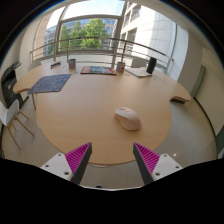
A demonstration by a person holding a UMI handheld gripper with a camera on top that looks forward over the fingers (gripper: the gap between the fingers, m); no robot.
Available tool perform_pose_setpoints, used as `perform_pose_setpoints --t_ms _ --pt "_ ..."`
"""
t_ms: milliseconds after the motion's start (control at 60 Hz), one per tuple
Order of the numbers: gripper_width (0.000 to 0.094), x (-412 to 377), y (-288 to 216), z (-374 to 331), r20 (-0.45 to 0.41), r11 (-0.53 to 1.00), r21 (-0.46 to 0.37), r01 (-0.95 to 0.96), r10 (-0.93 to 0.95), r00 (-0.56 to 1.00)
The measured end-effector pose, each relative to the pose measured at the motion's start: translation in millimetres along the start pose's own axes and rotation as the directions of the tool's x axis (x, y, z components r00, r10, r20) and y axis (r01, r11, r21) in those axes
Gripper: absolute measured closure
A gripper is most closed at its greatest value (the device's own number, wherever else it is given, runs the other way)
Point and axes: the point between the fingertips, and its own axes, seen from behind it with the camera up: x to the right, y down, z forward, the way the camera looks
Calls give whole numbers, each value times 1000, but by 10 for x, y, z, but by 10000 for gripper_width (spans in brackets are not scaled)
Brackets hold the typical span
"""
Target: Arrange mouse
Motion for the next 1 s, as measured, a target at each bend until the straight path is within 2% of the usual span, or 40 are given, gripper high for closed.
perform_pose_setpoints --t_ms 200,450,517,567,633,867,950,1000 --pt "84 617 -356 880 -51 998 62 -8 11 999" --pt "99 811 -690 1375 17 997 70 -13 12 1000" --pt "150 816 -738 1535 35 997 75 -23 21 999" --pt "226 810 -777 1598 54 996 81 -43 39 998" --pt "387 804 -822 1635 83 994 81 -67 60 995" --pt "515 854 -849 1642 67 990 99 -99 92 994" --pt "518 830 -901 1645 54 990 87 -110 105 993" --pt "517 878 -1034 1549 34 988 109 -114 110 993"
